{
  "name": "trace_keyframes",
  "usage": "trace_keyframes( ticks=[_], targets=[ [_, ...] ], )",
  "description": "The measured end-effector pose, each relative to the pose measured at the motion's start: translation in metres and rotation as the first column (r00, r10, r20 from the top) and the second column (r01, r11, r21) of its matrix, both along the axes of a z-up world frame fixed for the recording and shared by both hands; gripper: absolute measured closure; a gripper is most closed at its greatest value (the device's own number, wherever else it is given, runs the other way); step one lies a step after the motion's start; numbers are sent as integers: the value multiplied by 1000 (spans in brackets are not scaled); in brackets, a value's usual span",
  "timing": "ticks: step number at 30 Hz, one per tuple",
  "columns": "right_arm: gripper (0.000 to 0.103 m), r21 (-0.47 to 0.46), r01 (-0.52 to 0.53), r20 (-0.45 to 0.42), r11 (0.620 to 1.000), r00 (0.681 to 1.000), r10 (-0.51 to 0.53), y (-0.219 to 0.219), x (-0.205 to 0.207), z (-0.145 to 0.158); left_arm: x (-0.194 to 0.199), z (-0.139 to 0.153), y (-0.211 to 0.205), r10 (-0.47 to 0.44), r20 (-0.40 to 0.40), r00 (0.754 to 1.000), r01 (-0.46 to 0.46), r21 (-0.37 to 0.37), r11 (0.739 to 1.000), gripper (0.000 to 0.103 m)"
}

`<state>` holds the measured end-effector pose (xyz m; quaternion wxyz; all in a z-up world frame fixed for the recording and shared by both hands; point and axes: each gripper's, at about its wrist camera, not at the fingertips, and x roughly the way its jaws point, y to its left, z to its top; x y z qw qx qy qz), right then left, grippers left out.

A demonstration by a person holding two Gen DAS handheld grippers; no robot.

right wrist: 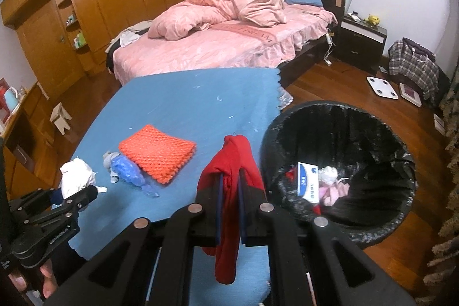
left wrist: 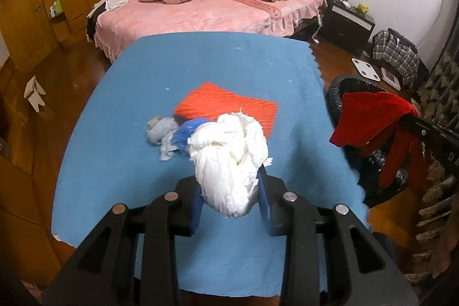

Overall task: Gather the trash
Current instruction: 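Carry the paper bundle and red glove with both tools over the bin, then open the left tool to drop the paper bundle while the right tool drops the glove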

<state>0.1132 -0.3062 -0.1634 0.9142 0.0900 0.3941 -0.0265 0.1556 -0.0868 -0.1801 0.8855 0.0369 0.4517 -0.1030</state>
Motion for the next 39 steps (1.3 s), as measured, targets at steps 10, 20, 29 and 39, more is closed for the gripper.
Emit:
trace_keyframes(
  ticks=[10, 20, 29, 39],
  targets=[
    [94, -33, 39, 1, 999, 999, -39, -43, -2, 7, 1, 9, -52, -42, 6, 999, 42, -13, 999, 71],
    [94, -64, 84, -1, 994, 996, -84, -92, -2, 10, 4, 10, -111, -101, 7, 995, 101, -26, 995, 71],
    [94, -73, 118, -19, 990, 993, -120, -131, 1, -1, 16, 2, -152, -126, -9, 992, 126, -39, 991, 71],
    [94, -60, 150, -61, 987, 986, -153, -177, 16, -21, 37, -16, -210, -172, -18, 985, 171, -43, 984, 71]
  ],
)
